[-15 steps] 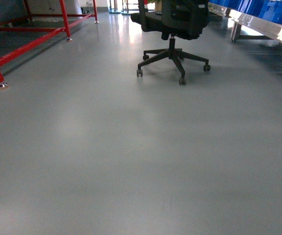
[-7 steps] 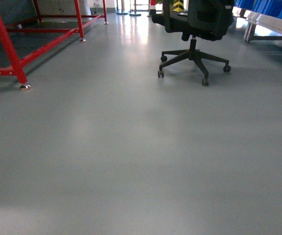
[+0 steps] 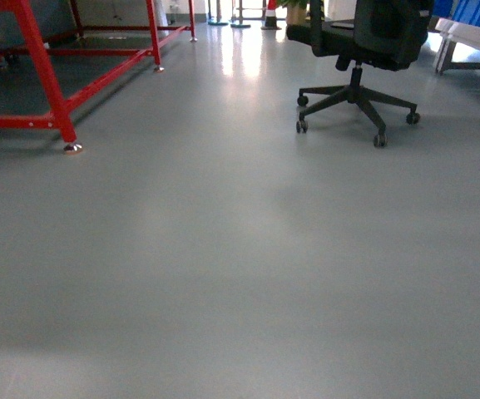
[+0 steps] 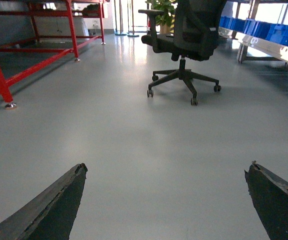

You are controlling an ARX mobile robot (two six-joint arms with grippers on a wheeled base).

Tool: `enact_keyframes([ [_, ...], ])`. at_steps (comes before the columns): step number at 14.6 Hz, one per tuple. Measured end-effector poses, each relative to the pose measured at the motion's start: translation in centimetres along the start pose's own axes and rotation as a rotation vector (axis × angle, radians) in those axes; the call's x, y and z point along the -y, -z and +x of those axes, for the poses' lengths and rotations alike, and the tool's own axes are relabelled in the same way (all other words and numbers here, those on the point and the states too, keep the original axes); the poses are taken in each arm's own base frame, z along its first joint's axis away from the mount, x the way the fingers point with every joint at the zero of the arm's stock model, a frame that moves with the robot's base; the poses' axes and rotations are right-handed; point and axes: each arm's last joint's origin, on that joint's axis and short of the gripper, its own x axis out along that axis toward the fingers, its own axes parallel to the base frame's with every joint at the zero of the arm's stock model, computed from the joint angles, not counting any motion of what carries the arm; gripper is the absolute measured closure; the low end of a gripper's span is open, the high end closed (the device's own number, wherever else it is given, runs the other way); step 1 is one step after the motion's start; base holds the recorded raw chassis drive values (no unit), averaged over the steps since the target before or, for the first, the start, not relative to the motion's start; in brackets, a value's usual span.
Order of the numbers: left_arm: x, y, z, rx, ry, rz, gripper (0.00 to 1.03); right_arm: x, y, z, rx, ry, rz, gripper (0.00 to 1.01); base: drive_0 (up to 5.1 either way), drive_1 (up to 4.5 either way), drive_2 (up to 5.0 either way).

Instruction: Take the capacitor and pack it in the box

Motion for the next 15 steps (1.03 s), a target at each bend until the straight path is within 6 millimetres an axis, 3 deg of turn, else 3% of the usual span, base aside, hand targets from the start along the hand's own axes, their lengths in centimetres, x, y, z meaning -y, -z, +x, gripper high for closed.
enact_keyframes([
  [15,0.0,0.01,0.0,-0.001,0.001,0.0,0.59,0.0,0.01,0.0,-0.001,0.0,0.0,0.03,-5.1,2.38,2.4],
])
